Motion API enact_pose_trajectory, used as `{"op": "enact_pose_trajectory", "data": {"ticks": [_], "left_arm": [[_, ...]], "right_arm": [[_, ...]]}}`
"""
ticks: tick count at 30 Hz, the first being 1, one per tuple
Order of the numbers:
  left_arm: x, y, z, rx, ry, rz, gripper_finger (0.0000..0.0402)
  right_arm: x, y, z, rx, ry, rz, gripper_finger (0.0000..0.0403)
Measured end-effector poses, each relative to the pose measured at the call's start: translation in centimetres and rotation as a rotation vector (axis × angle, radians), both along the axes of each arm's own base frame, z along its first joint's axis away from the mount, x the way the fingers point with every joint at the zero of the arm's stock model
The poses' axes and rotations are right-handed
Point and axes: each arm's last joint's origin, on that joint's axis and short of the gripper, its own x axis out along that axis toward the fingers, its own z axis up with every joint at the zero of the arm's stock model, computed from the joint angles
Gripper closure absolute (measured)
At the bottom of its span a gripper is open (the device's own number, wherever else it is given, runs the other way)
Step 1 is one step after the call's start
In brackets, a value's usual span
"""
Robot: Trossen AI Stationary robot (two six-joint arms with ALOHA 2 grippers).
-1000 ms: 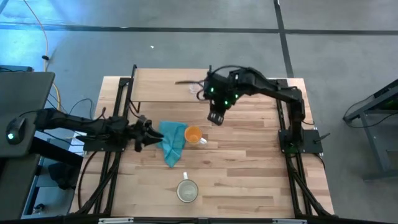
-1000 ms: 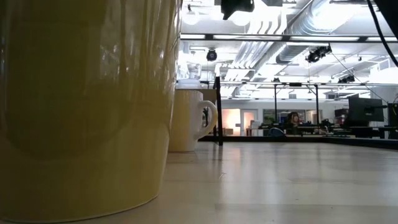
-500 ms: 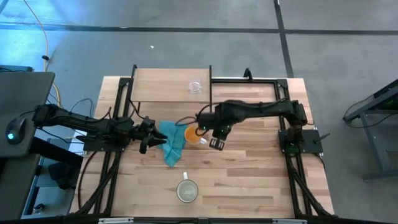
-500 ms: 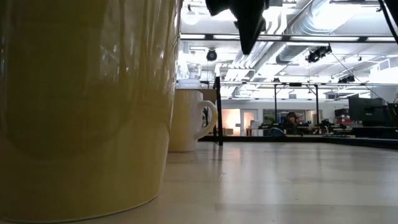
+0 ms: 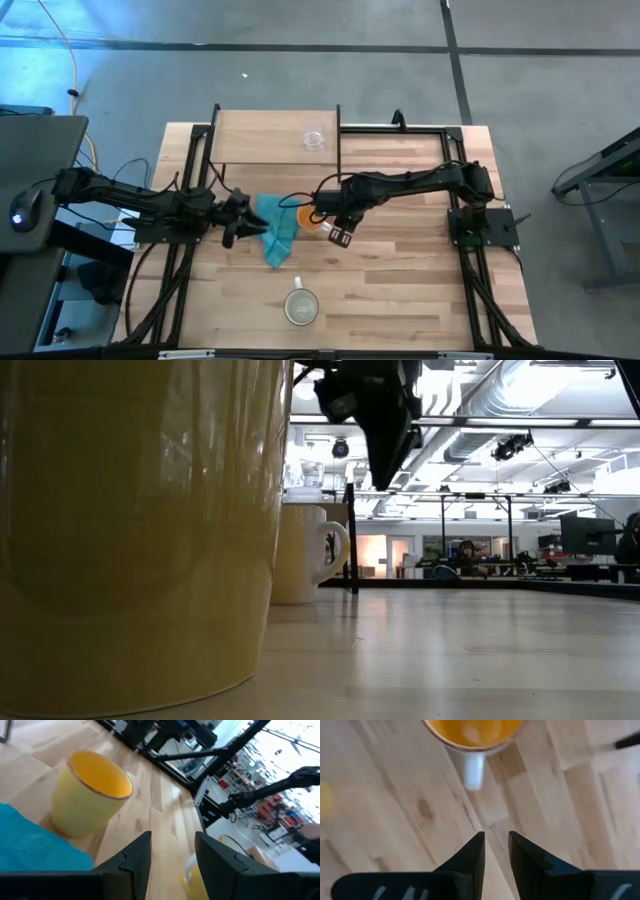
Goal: Stack small to large cups/mugs on shelf
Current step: Put the yellow mug on the shelf
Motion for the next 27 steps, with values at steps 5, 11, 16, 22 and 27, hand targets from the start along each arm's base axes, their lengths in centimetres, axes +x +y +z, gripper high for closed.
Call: {"op": "enact_pose_trajectory", "data": {"ticks": [5,11,16,22,27], "left_arm": [[0.0,-0.1,0.0,-0.032,0.002,-0.030,0.0263],[0.0,-0.3,0.0,-0.063,0.006,-0.079,0.0263],[0.0,-0.3,0.0,-0.067,0.007,-0.096,0.0263],[-0.1,-0.3,0.2,-0.067,-0.005,-0.104,0.0263],[-0.4,-0.3,0.2,-0.063,-0.002,-0.108,0.0263]], "right_arm": [[0.7,0.2,-0.3,0.060,-0.069,0.023,0.0325],[0.9,0.3,-1.0,0.072,-0.086,0.038,0.0325],[1.0,0.3,-2.0,0.086,-0.105,0.018,0.0325],[1.2,0.6,-2.6,0.101,-0.124,0.028,0.0325],[1.4,0.6,-2.6,0.090,-0.154,0.023,0.0325]]}}
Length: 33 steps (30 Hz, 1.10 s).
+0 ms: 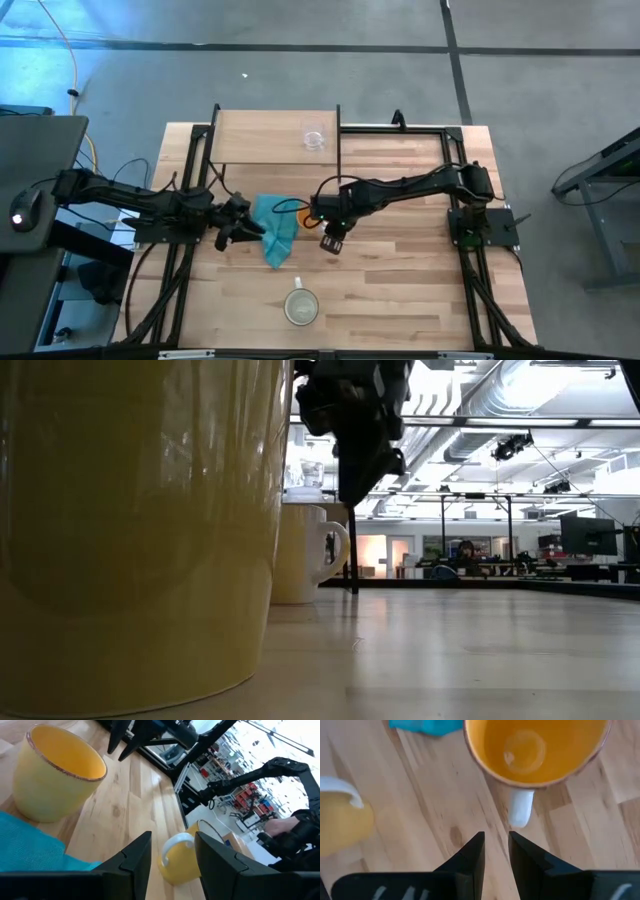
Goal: Stack small to large cups/mugs on shelf
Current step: Put the yellow mug on the shelf
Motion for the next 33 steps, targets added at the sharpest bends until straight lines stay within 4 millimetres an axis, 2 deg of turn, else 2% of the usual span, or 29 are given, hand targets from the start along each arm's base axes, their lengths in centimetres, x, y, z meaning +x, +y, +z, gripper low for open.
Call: {"op": "enact_pose_trajectory", "data": {"ticks": [6,23,33], "left_arm": [[-0.7,0.0,0.0,0.006,0.013,-0.001,0.0263],[-3.3,0.2,0.6,0.018,-0.031,0.081,0.0264],[-3.6,0.2,0.7,0.017,-0.043,0.101,0.0264]], "right_arm": [[0.7,0.1,-0.5,-0.002,-0.037,0.000,0.0325],[0.9,-0.1,-1.6,-0.045,0.001,-0.018,0.0325],[0.7,-0.3,-1.7,-0.075,0.025,-0.052,0.0325]]}}
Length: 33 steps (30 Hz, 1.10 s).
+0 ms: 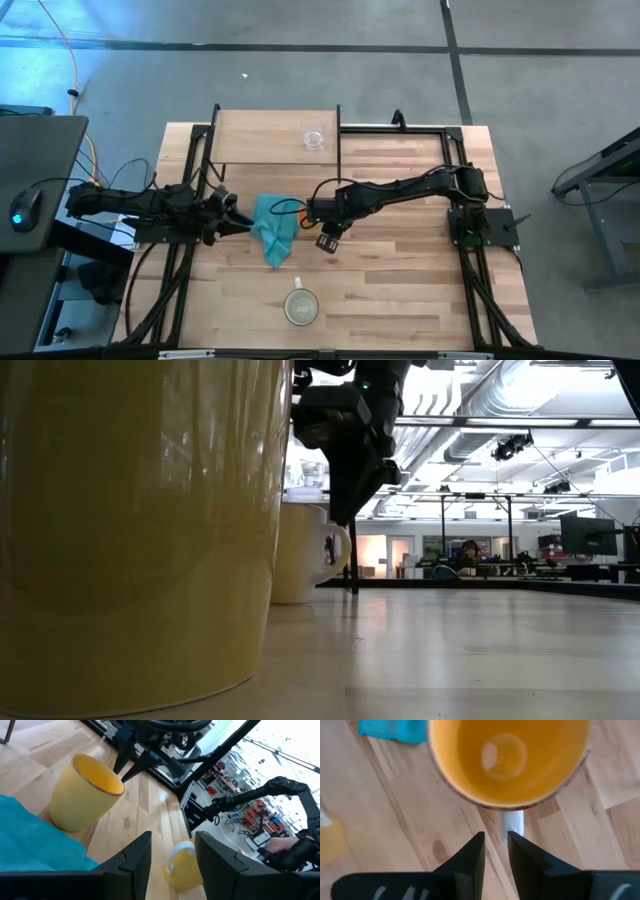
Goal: Stack small to large cups/mugs on shelf
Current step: Put the yellow mug on the shelf
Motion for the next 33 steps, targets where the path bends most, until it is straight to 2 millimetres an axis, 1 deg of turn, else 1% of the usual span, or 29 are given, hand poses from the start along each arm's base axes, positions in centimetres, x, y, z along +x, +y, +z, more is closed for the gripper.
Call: {"op": "enact_pose_trajectory", "data": {"ticks": [13,22,25,28,33], "left_arm": [[0.0,0.0,0.0,-0.003,0.000,0.001,0.0264],[0.0,0.0,0.0,-0.004,-0.001,0.001,0.0264],[0.0,0.0,0.0,-0.004,-0.001,0.002,0.0263],[0.0,0.0,0.0,-0.001,-0.001,0.014,0.0263],[0.0,0.1,0.0,0.004,0.000,0.019,0.0263]], "right_arm": [[-0.1,-0.5,-0.1,-0.026,0.012,-0.017,0.0322],[-0.1,-0.5,0.0,-0.011,0.016,0.013,0.0292],[-0.2,-0.4,0.1,0.009,0.016,0.020,0.0285],[-0.5,-0.4,0.7,0.028,0.014,0.031,0.0284],[-0.7,-0.4,1.2,0.020,-0.001,0.055,0.0284]]}}
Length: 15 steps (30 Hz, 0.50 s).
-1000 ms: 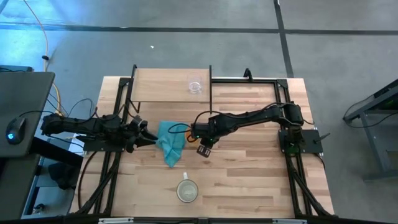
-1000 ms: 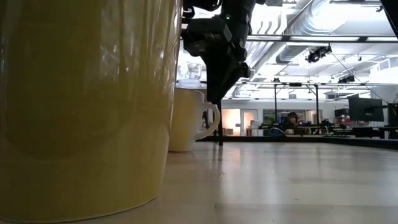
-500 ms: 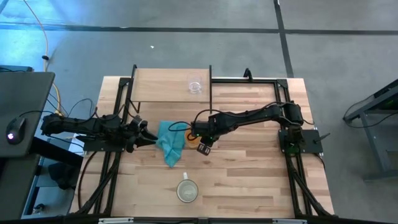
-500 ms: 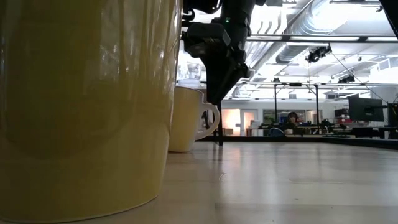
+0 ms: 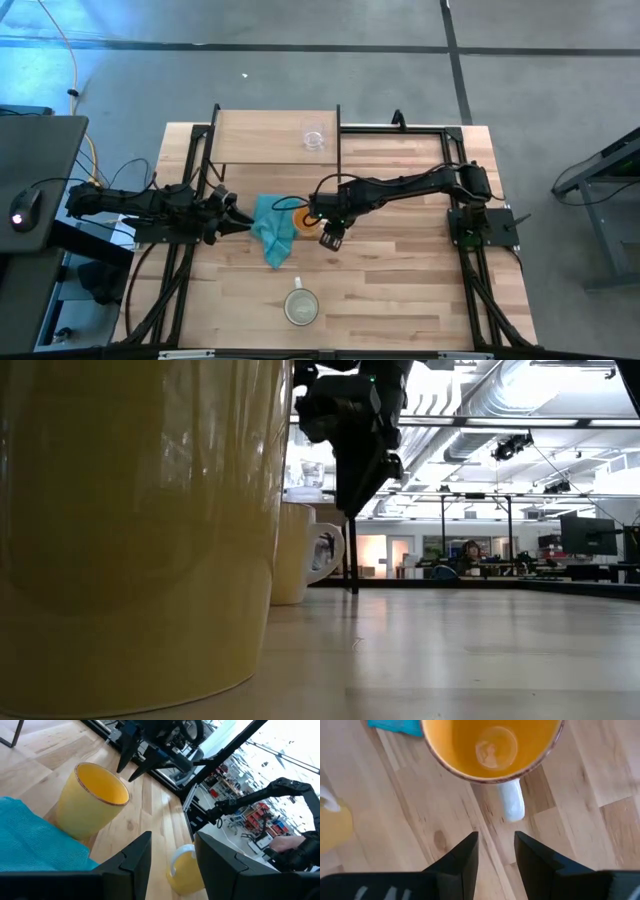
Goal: Stack small to large cups/mugs on shelf
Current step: Put the yellow mug on the shelf
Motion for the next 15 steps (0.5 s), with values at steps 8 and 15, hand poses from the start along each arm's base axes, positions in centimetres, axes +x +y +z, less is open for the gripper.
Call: {"op": "enact_pose_trajectory", "data": {"ticks": [8,15], "left_arm": [[0.00,0.00,0.00,0.002,0.000,-0.001,0.0263],[-0.01,0.00,-0.05,0.003,0.006,-0.001,0.0263]], "right_arm": [[0.33,-0.05,0.17,-0.072,-0.044,0.154,0.0284],[0.49,-0.55,0.18,-0.114,-0.059,0.204,0.0284]]}}
